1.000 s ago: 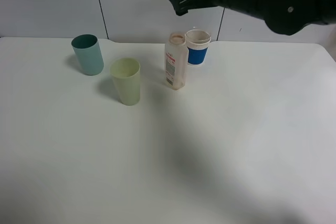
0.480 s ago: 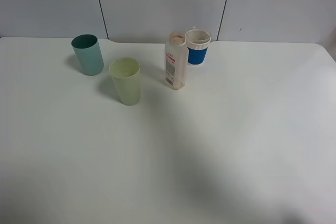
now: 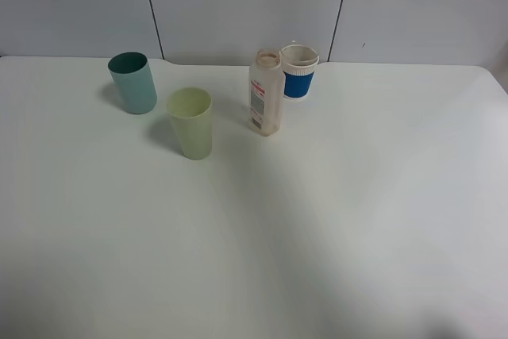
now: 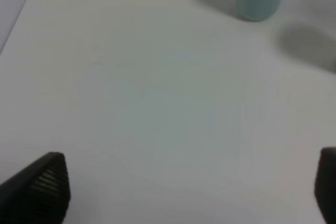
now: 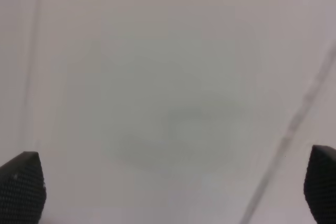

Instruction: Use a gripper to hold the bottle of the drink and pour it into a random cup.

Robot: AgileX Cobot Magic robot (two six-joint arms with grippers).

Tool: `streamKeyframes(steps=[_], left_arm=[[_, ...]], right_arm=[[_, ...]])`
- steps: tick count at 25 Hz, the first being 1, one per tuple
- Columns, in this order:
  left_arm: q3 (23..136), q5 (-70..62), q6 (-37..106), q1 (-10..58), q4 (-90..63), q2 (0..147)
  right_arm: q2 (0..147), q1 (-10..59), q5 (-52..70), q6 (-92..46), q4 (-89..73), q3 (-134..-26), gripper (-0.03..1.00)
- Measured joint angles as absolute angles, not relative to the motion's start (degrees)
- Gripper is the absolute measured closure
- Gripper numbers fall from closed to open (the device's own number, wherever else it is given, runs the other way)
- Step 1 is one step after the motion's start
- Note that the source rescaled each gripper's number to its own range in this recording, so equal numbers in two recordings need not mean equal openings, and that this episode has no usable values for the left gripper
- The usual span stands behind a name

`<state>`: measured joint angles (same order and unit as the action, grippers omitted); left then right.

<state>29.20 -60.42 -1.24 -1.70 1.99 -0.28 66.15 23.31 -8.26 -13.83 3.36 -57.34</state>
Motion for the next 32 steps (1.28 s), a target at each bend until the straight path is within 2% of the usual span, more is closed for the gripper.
streamKeyframes(steps=[9,15,27,32], left_arm=[[29.2,-60.4,-1.2,-1.7,2.0,-0.3],[29.2,-60.4,-1.2,-1.7,2.0,-0.3],[29.2,-60.4,-1.2,-1.7,2.0,-0.3],[29.2,-60.4,-1.2,-1.7,2.0,-0.3]], right_arm=[[57.5,14.2,0.0,-13.8,4.8,-57.3,-0.03],[47.1,8.6,10.1,-13.7,4.8,-57.3,-0.03],[32.7,7.9,34.5,-8.9,6.9,-57.3,-0.03],[25.0,7.9,40.9,-8.4,7.0,-57.3,-0.03]])
